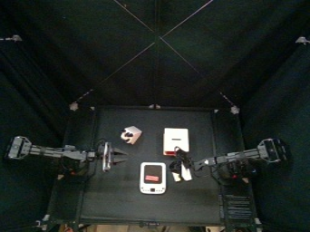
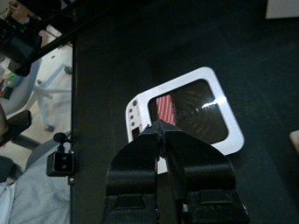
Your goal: Grab salmon
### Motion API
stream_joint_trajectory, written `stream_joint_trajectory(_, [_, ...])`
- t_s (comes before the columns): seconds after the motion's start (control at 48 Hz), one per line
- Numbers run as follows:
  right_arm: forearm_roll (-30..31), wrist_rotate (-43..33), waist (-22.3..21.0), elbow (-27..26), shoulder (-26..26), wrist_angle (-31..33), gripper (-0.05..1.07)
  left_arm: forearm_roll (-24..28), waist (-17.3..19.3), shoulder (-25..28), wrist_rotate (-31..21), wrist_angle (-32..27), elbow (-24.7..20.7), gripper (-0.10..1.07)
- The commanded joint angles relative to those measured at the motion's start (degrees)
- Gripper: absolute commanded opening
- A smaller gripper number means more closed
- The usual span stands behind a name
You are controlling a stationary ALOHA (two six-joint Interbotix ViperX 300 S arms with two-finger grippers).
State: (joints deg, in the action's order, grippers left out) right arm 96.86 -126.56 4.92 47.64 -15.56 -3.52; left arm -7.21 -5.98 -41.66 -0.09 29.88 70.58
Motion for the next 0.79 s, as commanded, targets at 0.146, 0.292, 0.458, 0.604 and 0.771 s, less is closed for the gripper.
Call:
stream_joint_trajectory(0.146, [1.14, 0.00, 0.70, -7.82, 7.56, -0.79, 0.61, -1.58, -0.79, 2.02, 0.26, 0.53, -2.11, 0.73])
stream_joint_trajectory(0.292, [2.29, 0.00, 1.32, -9.40, 10.99, -0.79, 0.66, -1.58, -0.79, 2.02, 0.26, 0.53, -2.02, 0.73])
stream_joint_trajectory(0.458, [-1.49, 0.00, 0.88, -10.02, 11.51, -0.79, 0.73, -1.67, -0.79, 2.02, 0.18, 0.62, -1.93, 0.73])
stream_joint_trajectory(0.604, [-7.03, 0.00, 0.88, -10.11, 11.43, 0.62, 0.77, -1.67, -0.79, 2.02, 0.26, 0.53, -1.76, 0.73])
stream_joint_trajectory(0.771, [-13.45, 0.00, 1.23, -10.11, 11.34, 6.68, 0.77, -1.67, -0.79, 2.02, 0.26, 0.53, -1.67, 0.73])
